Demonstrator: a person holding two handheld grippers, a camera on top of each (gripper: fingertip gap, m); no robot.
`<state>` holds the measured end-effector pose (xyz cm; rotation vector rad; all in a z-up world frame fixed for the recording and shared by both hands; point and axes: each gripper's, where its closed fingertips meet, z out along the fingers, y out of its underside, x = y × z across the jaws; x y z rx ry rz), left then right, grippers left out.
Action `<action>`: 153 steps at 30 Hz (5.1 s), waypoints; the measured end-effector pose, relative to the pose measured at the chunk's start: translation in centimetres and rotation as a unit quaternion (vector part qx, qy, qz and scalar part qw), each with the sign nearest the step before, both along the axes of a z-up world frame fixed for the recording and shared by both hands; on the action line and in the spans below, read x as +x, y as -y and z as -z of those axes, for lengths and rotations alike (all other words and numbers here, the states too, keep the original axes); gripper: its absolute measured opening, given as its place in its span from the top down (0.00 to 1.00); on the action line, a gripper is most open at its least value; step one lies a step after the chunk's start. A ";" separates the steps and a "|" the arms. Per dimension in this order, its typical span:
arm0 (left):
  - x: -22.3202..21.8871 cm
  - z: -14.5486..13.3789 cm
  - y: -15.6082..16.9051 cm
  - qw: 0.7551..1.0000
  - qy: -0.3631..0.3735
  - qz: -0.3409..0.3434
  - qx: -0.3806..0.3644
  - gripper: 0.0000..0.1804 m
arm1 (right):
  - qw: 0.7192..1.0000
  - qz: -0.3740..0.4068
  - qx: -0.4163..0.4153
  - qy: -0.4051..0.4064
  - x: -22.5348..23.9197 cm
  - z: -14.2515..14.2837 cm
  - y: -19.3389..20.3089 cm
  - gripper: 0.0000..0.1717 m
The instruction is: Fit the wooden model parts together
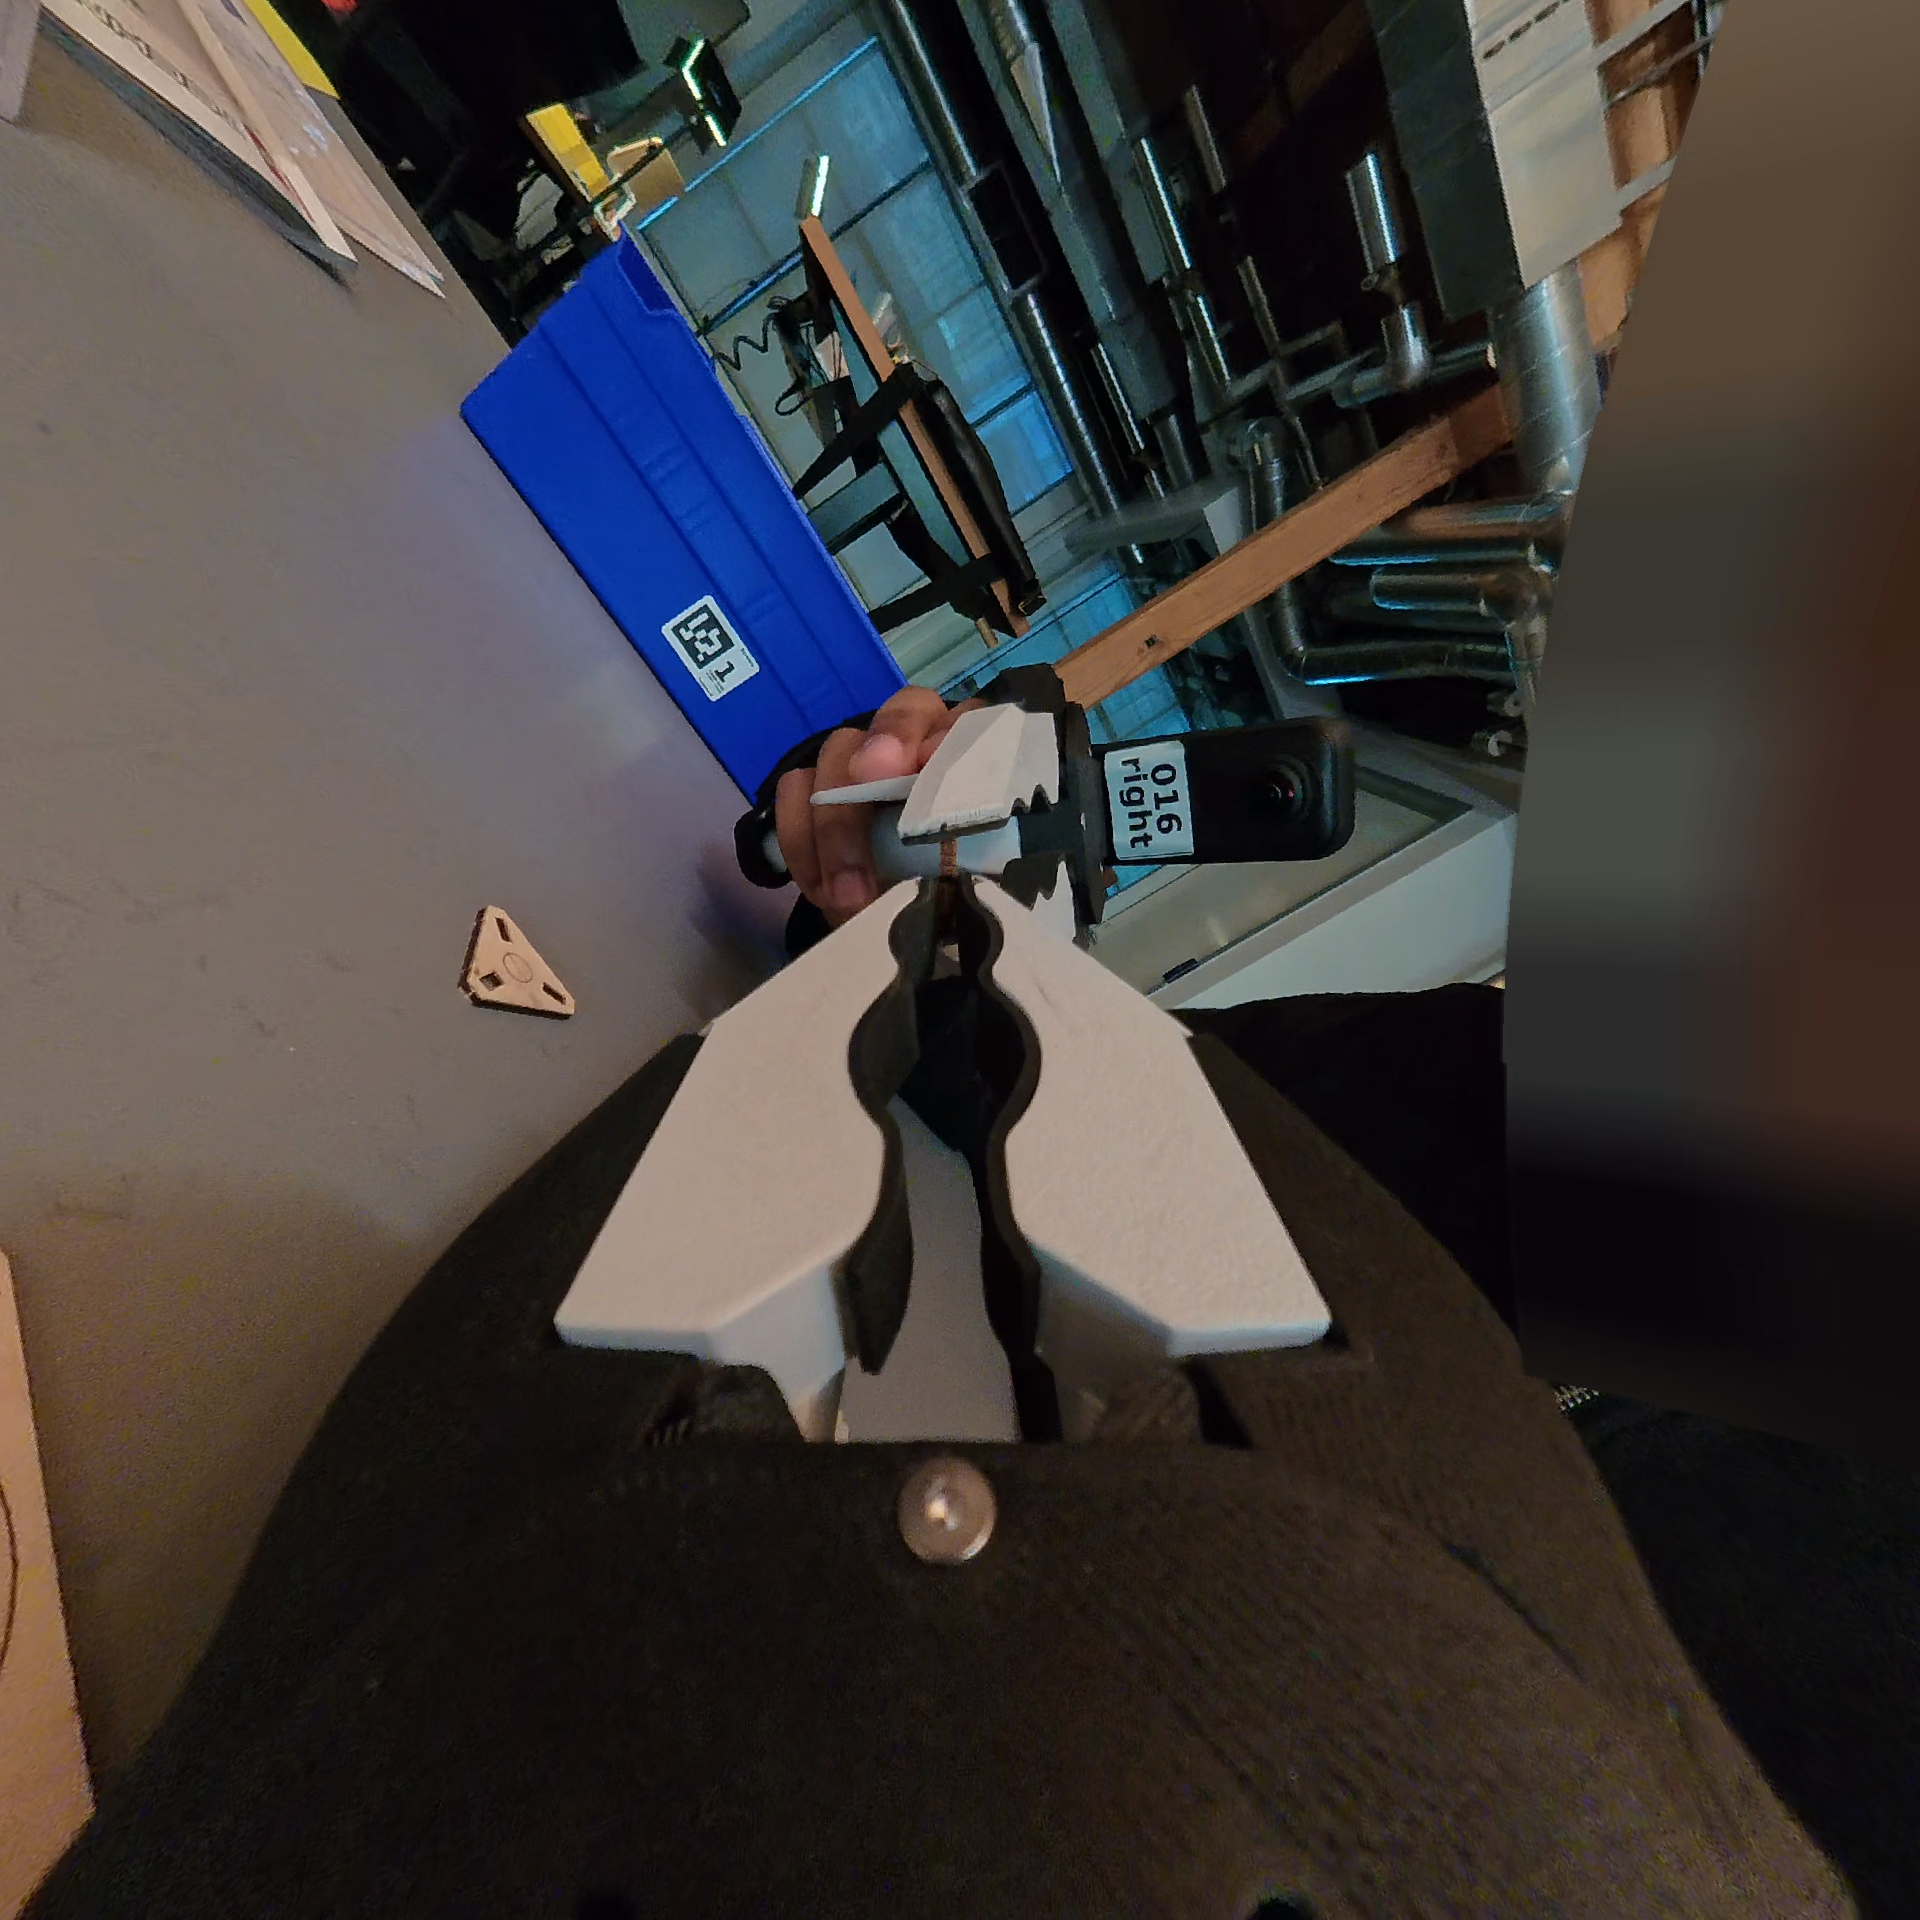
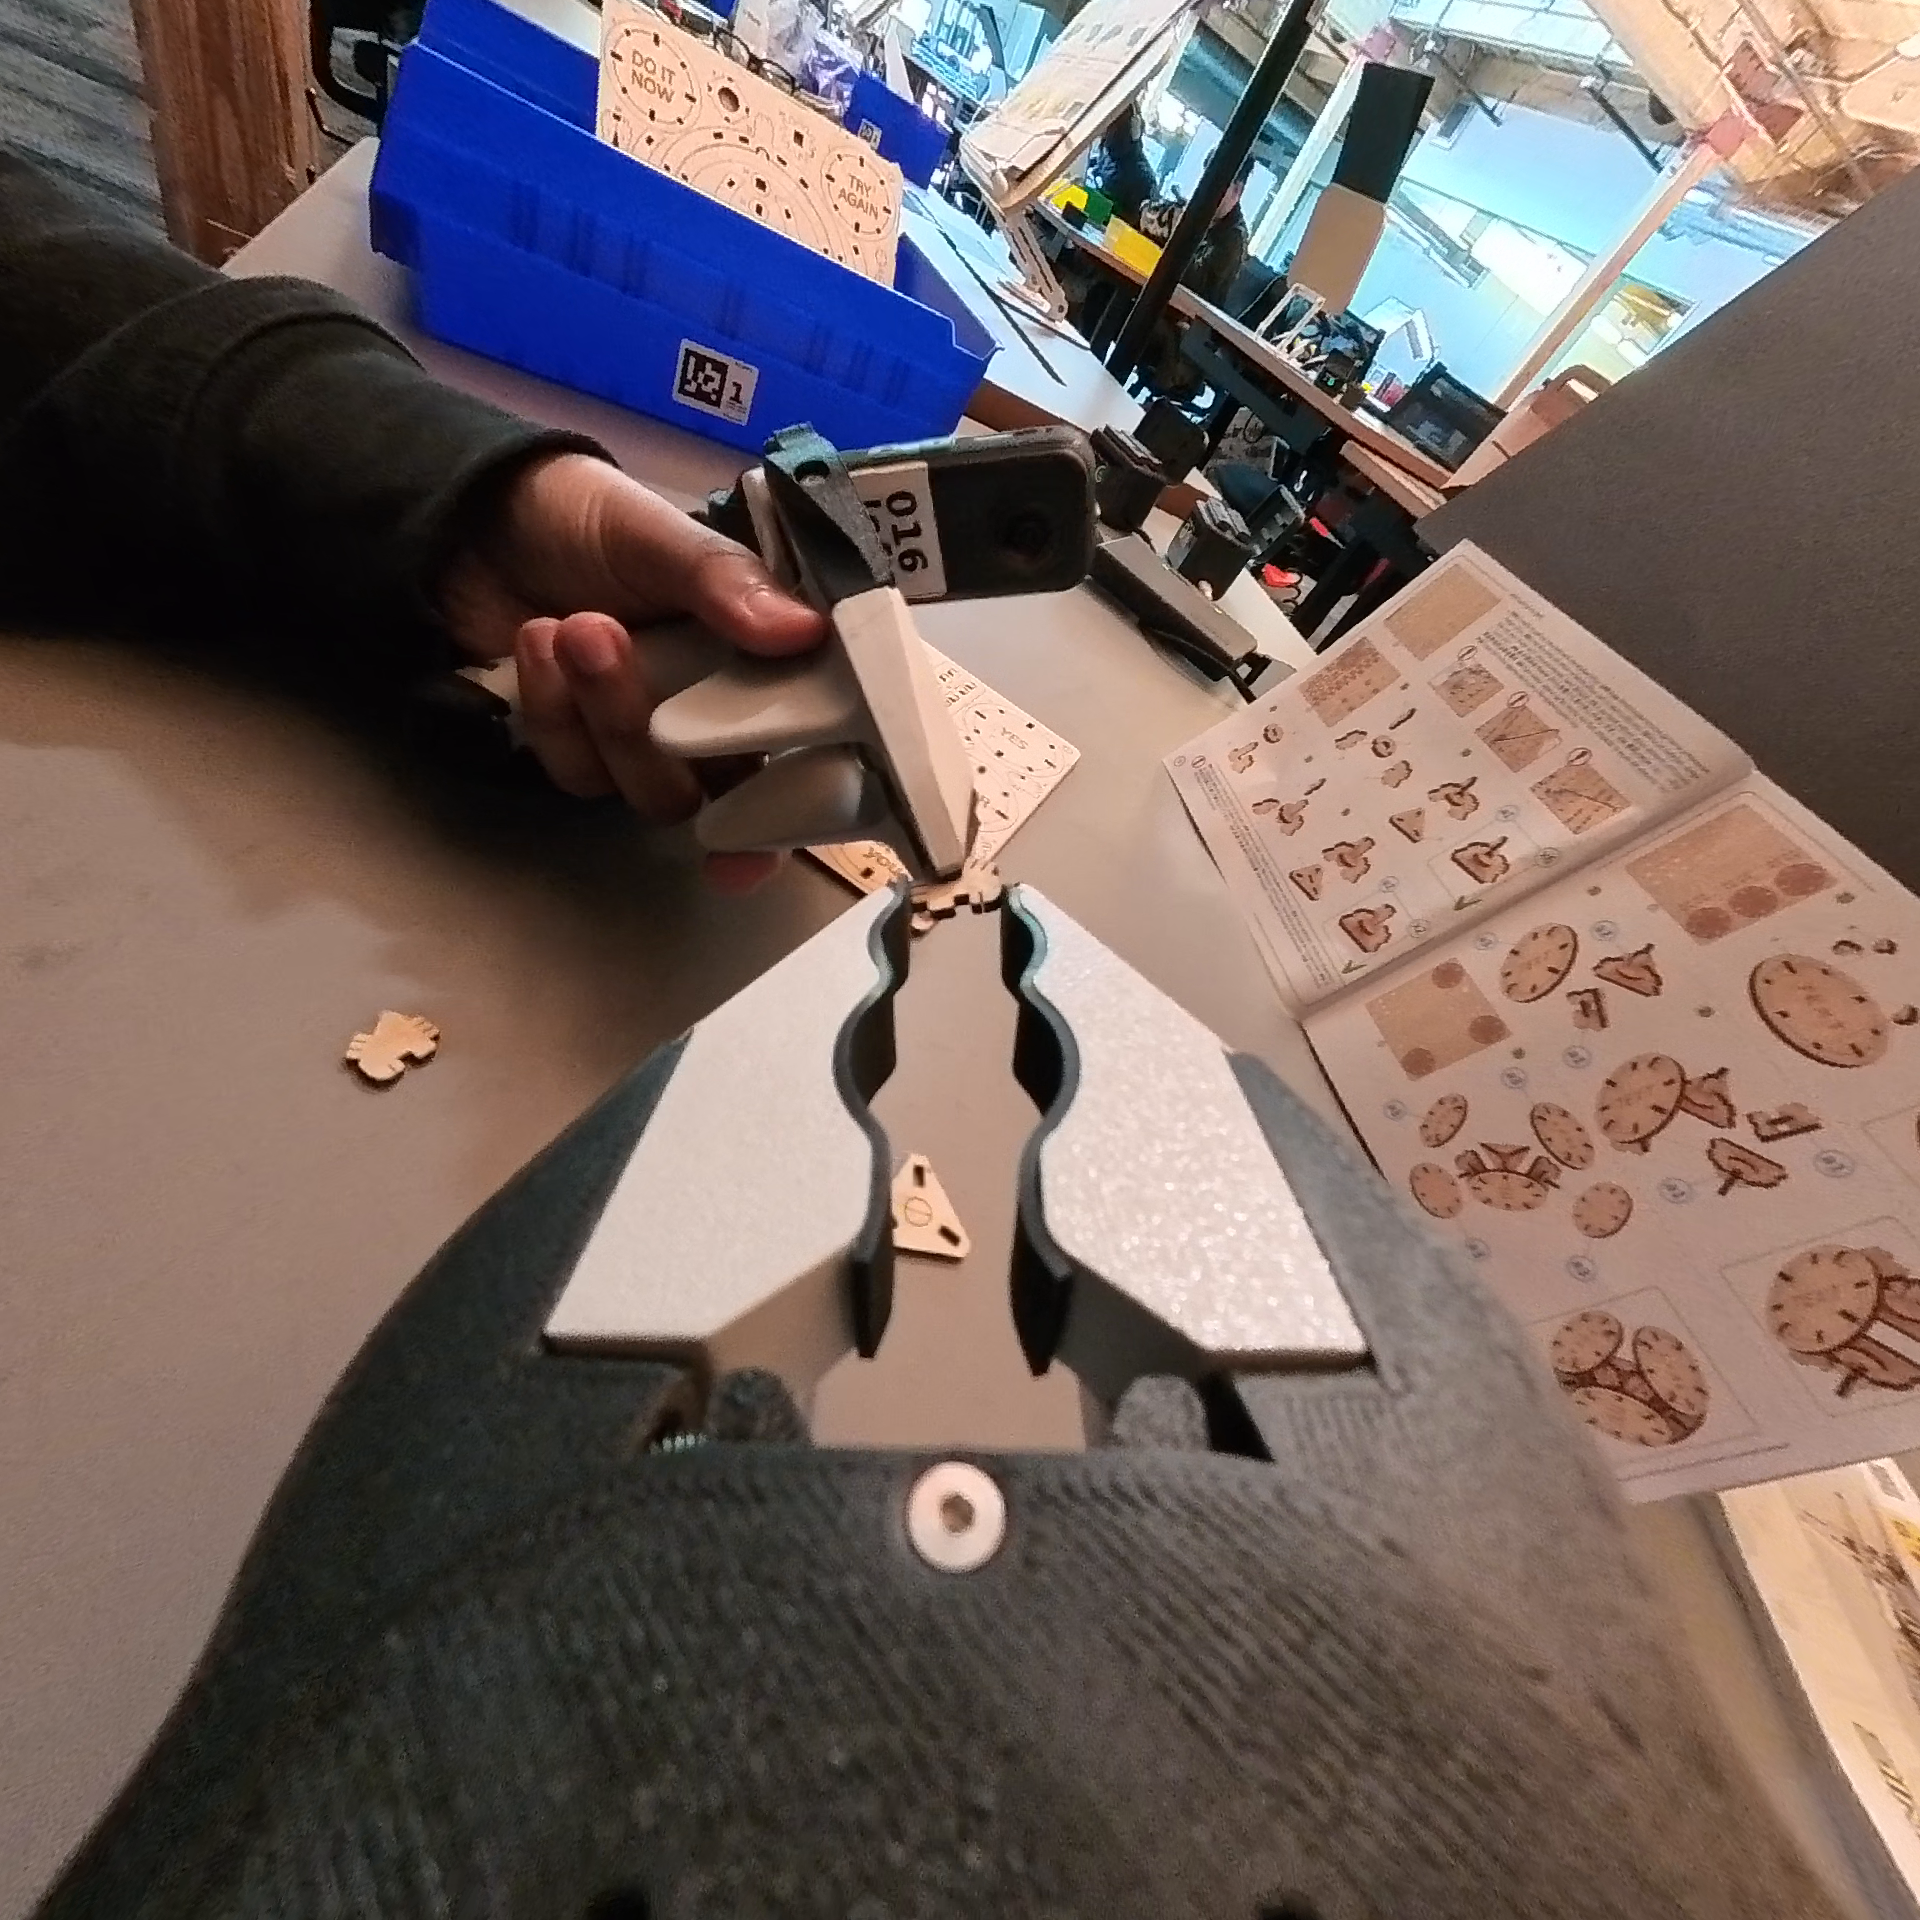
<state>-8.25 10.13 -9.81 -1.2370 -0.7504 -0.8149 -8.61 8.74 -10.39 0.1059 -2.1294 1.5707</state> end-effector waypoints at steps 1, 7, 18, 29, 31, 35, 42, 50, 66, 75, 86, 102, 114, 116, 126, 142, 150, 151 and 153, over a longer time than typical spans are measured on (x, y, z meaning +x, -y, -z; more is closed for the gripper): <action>0.1 0.0 0.0 1.000 0.000 0.003 -0.001 1.00 | 1.000 -0.002 0.000 0.001 0.1 0.0 0.0 0.91; 0.3 0.1 0.1 1.000 -0.005 0.014 -0.009 1.00 | 1.000 -0.015 0.005 0.014 0.5 0.2 0.2 0.91; 1.1 0.3 -0.1 0.999 -0.026 0.035 -0.032 1.00 | 0.998 -0.050 0.008 0.044 1.2 0.3 0.0 0.91; 1.5 0.4 -0.3 0.998 -0.030 0.046 -0.040 1.00 | 0.996 -0.069 0.011 0.056 1.7 0.3 -0.1 0.92; 1.6 0.4 -0.2 0.997 -0.034 0.049 -0.039 1.00 | 0.996 -0.069 0.012 0.055 1.7 0.4 -0.1 0.92; 1.7 0.4 -0.2 0.997 -0.037 0.051 -0.040 1.00 | 0.996 -0.069 0.015 0.050 1.8 0.4 0.0 0.92; 1.7 0.4 -0.2 0.997 -0.036 0.053 -0.040 1.00 | 0.996 -0.070 0.016 0.049 1.8 0.4 0.0 0.92; 1.8 0.4 -0.1 0.997 -0.038 0.053 -0.041 1.00 | 0.996 -0.070 0.014 0.048 1.8 0.4 0.0 0.92; 1.4 0.4 -0.2 0.998 -0.035 0.040 -0.037 1.00 | 0.997 -0.064 0.012 0.045 1.6 0.4 -0.1 0.91; -0.6 -0.1 1.4 0.999 -0.033 -0.014 -0.035 1.00 | 0.995 -0.066 0.040 0.068 1.4 1.2 -0.9 0.81; -1.0 0.3 1.7 0.997 -0.041 -0.025 -0.055 1.00 | 0.944 -0.105 0.208 0.235 3.7 8.8 -2.5 0.77; -1.2 0.9 1.4 0.999 0.021 -0.018 -0.037 1.00 | 0.993 0.018 0.115 0.017 -1.4 3.3 -2.2 0.93; -0.6 0.1 1.4 0.996 0.084 0.019 0.022 1.00 | 0.915 0.068 0.139 -0.372 -0.6 -0.9 -1.0 0.93; -0.5 0.1 1.4 0.996 0.083 0.020 0.020 1.00 | 0.906 0.068 0.143 -0.393 -0.3 -1.2 -0.7 0.93; -0.3 -0.4 1.4 0.994 0.097 0.030 0.040 1.00 | 0.842 0.076 0.195 -0.497 0.4 -1.2 -0.1 0.93; 0.0 -0.4 1.5 0.994 0.094 0.042 0.035 1.00 | 0.811 0.065 0.214 -0.540 1.2 -1.1 0.3 0.93; 0.6 -0.4 1.2 0.994 0.086 0.057 0.030 1.00 | 0.808 0.060 0.210 -0.548 1.6 -1.0 0.0 0.94; 0.6 -0.4 1.2 0.994 0.086 0.057 0.031 1.00 | 0.807 0.059 0.210 -0.549 1.6 -1.0 0.0 0.94; 0.6 -0.4 1.1 0.994 0.086 0.059 0.030 1.00 | 0.806 0.057 0.209 -0.550 1.7 -1.0 0.0 0.94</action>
